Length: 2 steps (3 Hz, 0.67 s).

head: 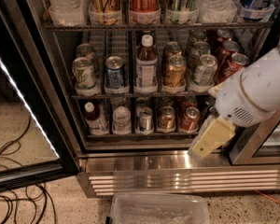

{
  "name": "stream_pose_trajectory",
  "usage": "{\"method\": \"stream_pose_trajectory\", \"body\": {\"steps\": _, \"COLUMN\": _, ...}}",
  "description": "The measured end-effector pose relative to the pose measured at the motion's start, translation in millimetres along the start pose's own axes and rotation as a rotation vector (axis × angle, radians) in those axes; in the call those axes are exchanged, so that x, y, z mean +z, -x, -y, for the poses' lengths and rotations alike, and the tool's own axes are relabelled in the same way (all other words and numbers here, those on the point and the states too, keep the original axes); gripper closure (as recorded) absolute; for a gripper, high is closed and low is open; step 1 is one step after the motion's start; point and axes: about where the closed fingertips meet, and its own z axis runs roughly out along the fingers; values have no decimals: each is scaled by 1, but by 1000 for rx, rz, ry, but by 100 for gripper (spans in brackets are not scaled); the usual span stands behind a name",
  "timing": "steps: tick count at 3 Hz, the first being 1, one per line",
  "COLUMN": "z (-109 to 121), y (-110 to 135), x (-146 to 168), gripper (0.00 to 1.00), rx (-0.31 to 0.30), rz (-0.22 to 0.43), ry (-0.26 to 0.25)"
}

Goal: Pick orange can from bottom shelf of fridge

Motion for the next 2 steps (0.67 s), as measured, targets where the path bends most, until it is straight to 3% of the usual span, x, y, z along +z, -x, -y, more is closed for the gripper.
{"method": "stream_pose_trajectory", "body": {"steps": 1, "z": 4, "y": 1, "x": 13, "gripper": 0, "rx": 4, "rz": 19, "ry": -35}}
{"method": "stream_pose_trajectory", "body": {"steps": 2, "z": 5, "y": 1, "x": 13, "gripper": 0, "rx": 4, "rz": 21, "ry": -36}}
